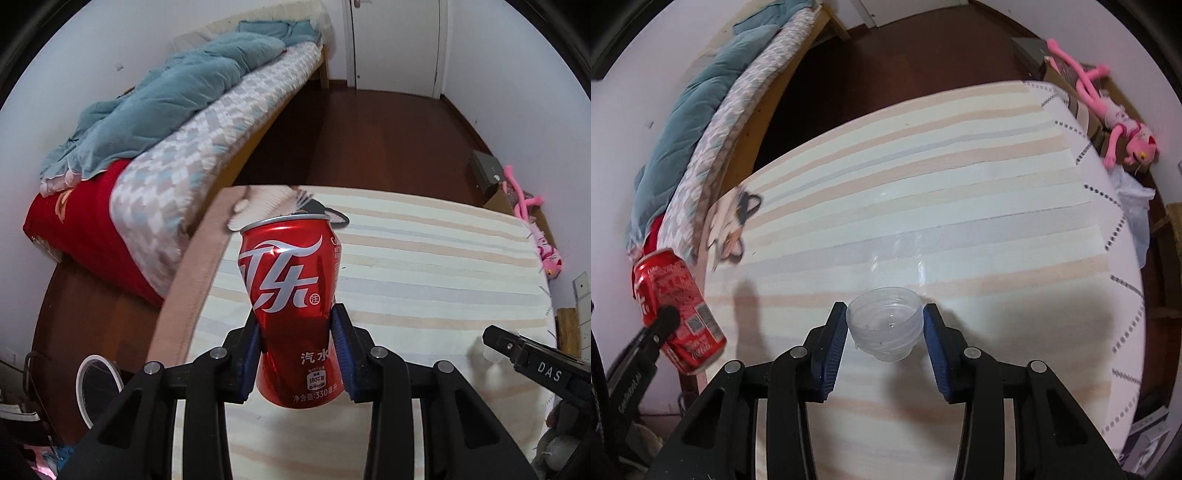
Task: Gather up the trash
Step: 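Carry the cola can and clear cup over the trash bin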
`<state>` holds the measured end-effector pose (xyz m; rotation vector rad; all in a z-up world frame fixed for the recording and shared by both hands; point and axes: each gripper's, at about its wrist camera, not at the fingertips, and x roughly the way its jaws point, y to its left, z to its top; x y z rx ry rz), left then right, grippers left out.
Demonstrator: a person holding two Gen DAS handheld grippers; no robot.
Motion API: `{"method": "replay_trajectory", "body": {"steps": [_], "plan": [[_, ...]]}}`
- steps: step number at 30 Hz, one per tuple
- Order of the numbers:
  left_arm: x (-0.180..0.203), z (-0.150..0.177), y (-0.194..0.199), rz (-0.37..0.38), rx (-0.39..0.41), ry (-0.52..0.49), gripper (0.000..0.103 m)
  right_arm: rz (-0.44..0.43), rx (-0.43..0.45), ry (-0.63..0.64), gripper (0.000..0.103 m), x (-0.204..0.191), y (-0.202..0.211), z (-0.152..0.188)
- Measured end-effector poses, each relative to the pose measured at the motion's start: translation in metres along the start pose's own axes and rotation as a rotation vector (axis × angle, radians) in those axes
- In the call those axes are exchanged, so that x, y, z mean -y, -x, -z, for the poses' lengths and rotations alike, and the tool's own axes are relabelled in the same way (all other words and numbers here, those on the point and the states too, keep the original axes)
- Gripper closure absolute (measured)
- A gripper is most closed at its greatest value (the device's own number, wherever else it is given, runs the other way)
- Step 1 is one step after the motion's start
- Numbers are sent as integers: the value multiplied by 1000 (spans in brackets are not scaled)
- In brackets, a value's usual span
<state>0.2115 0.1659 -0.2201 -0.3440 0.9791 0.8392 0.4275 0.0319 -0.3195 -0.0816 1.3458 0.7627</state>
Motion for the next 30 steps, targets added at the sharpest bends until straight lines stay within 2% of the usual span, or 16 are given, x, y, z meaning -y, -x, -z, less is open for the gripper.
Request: {"method": "replay_trajectory", "body": {"steps": [5,10,14,18,23,30], "plan": [[-31,8,44,31,64,35,71,-30,24,66,59,-24,35,26],[-75,14,100,52,147,67,71,-94,48,158,59,-72,78,57],[-129,23,143,27,209,101,71,-156,64,234,59,-120,106,80],[-189,37,167,-42,238,140,71,-236,66,332,60,-193,124,109],[-267,63,170,-128,213,197,71,-315,27,437,59,-282,122,151],[-372,104,139,-211,105,286,71,-375,-96,578,59,-410,71,218]]}}
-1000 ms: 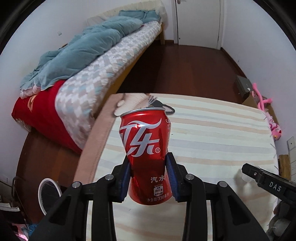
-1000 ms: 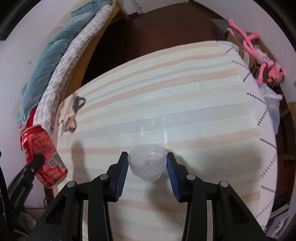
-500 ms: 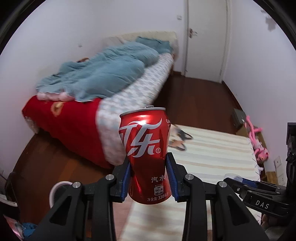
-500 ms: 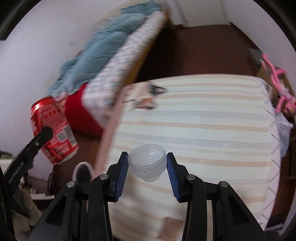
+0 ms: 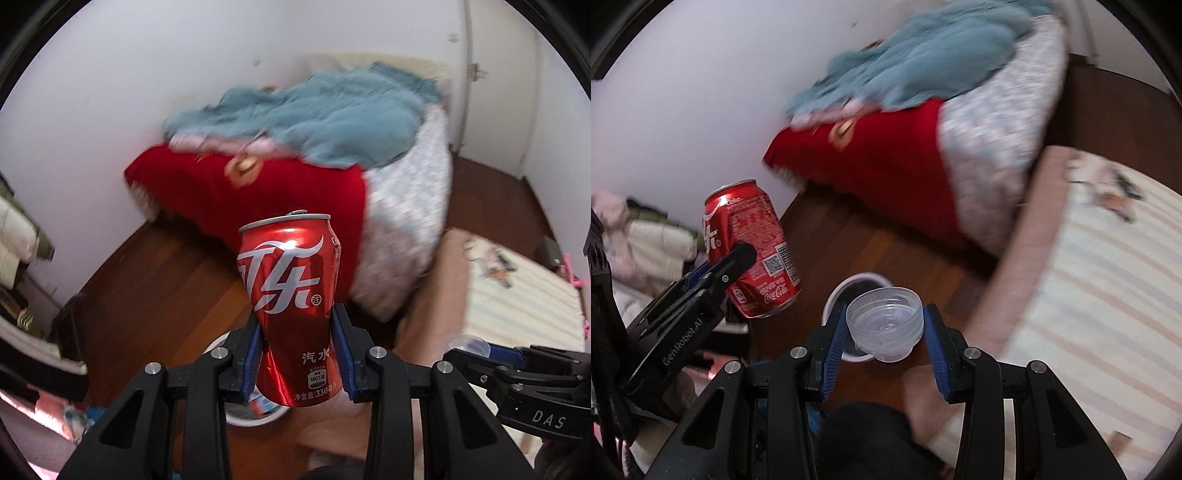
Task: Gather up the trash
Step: 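Carry the cola can and clear cup over the trash bin, then open both tools to drop the can and cup into the bin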
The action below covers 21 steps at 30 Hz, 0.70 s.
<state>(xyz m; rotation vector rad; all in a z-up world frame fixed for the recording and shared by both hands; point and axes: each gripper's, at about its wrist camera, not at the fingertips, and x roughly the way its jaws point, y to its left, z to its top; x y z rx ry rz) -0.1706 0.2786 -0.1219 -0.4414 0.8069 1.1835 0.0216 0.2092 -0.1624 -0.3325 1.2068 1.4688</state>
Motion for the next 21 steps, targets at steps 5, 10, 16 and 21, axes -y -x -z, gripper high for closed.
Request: {"method": "replay_trajectory", "body": {"steps": [5,10,16,21], "plan": [[-68,23,-70,-17,-172,74,71,0,-151,75,59,-55,-105,-3],[-130,50,-156,65,-415,199,71,34,-320,117,60,-83,-209,1],[-170,71,-234,207,-590,382,70,78,-469,123,59,-86,-305,-1],[-180,78,-262,198,-637,437,34,107,-554,100,59,-77,-360,-7]]}}
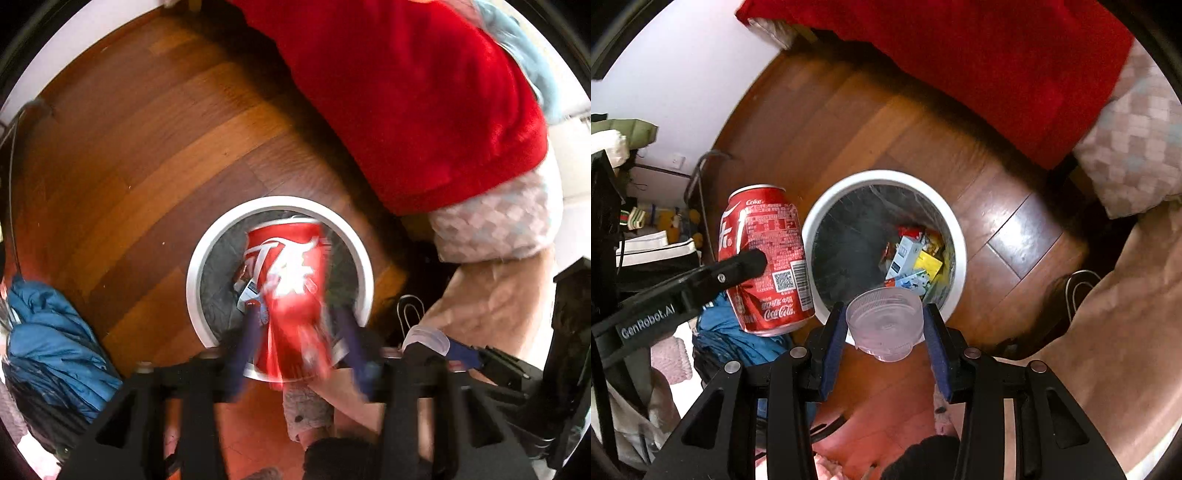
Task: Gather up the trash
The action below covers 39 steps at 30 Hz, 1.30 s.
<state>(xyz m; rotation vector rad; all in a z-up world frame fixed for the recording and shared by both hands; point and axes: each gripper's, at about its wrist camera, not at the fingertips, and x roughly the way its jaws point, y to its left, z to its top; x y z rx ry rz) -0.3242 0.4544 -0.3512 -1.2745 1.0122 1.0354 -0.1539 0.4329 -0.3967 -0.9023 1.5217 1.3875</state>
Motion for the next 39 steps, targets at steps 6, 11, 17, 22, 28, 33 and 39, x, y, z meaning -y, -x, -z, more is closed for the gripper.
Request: {"method": "replay_trajectory", "body": {"steps": [6,11,17,22,28,33,39], "plan": [[-25,1,6,-36,40,77,5,10,-34,-9,59,1,-24,-26],[-40,25,32,-133,131,99,4,-6,-7,-20,17,4,-26,-29],[-36,67,64,-230,255,89,4,69,44,20,0,-4,2,-5],[-22,100,85,-231,275,56,4,126,75,85,0,-11,38,31],[2,134,121,-198,292,-9,4,104,103,123,0,-18,84,73],[20,151,157,-169,331,-49,4,64,145,156,0,-33,131,101],[32,167,203,-94,360,-65,4,-8,180,175,0,-49,188,128]]}}
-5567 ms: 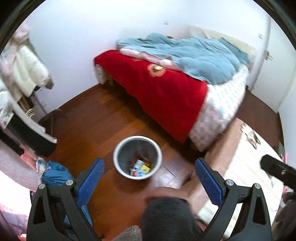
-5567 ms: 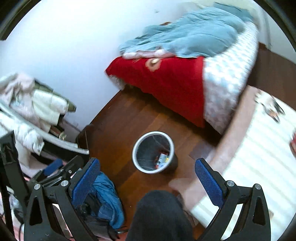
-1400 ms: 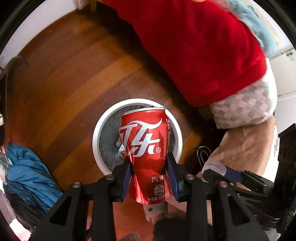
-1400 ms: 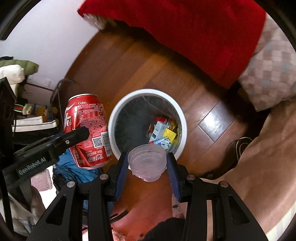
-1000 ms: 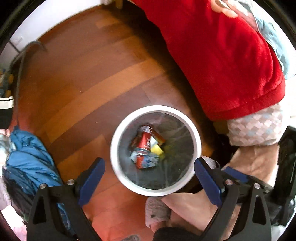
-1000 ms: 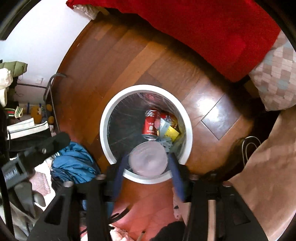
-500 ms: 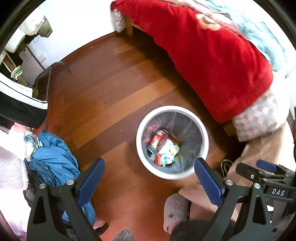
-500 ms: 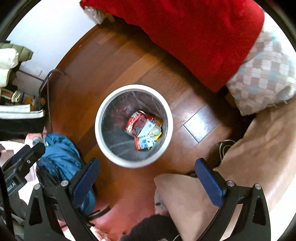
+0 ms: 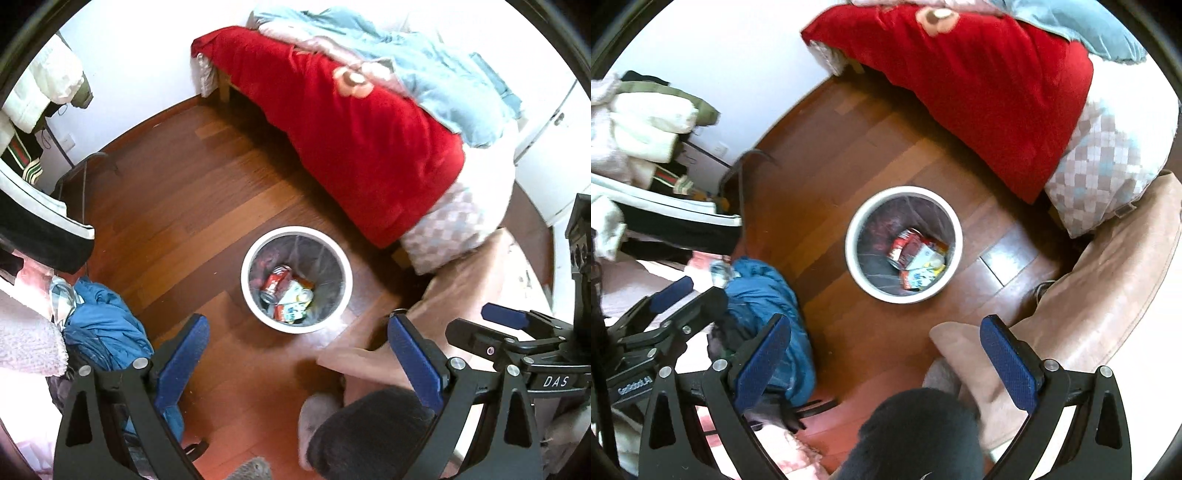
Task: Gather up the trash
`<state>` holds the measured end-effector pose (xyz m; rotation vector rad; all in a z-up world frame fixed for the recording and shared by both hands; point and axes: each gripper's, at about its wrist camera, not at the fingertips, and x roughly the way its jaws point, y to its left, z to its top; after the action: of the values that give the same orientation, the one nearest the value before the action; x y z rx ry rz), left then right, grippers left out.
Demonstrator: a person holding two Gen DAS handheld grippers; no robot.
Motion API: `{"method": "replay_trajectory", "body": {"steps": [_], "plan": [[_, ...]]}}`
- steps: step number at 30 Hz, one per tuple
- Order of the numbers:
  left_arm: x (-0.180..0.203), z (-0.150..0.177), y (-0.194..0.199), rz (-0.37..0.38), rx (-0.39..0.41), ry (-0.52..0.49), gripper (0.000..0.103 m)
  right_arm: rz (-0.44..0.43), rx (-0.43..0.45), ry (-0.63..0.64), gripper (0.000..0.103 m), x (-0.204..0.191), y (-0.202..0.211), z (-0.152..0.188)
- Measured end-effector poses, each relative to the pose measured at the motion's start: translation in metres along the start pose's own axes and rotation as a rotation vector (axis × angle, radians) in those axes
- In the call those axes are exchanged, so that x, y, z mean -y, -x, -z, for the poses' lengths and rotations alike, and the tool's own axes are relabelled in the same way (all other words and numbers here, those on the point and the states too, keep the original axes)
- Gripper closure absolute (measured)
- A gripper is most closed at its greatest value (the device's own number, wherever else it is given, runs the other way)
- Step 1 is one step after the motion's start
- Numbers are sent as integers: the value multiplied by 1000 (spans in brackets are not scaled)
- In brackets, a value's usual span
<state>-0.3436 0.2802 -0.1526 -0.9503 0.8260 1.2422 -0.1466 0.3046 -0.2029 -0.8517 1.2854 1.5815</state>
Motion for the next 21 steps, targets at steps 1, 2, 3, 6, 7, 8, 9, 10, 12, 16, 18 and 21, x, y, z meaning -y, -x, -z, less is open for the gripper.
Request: {"method": "replay_trajectory", "body": {"steps": [1,2,3,6,7,8,9,10,12,16,18,21], "plan": [[1,0,8,10,7,-1,4,-10,8,10,0,-4,12,2],[2,-1,17,20,13,0,4,-27,15,15,0,-8,23,3],[2,-2,25,33,15,4,4,-36,19,17,0,-11,31,4],[1,-4,42,71,17,14,4,-74,38,36,0,-23,61,7],[1,-3,47,77,18,16,4,-83,44,38,0,-26,71,8],[1,-3,50,82,16,19,4,-93,47,40,0,-29,77,8],[1,-2,54,90,16,21,4,-107,51,47,0,-31,84,8],[0,-3,59,103,19,28,4,-115,56,56,0,-35,93,9],[0,-1,66,114,22,33,4,-125,60,73,0,-41,105,10],[1,-1,78,123,30,23,4,-145,63,87,0,-49,122,11],[1,-1,82,127,29,20,4,-146,67,91,0,-51,126,9],[1,-1,87,128,34,15,4,-153,67,92,0,-54,129,9]]}}
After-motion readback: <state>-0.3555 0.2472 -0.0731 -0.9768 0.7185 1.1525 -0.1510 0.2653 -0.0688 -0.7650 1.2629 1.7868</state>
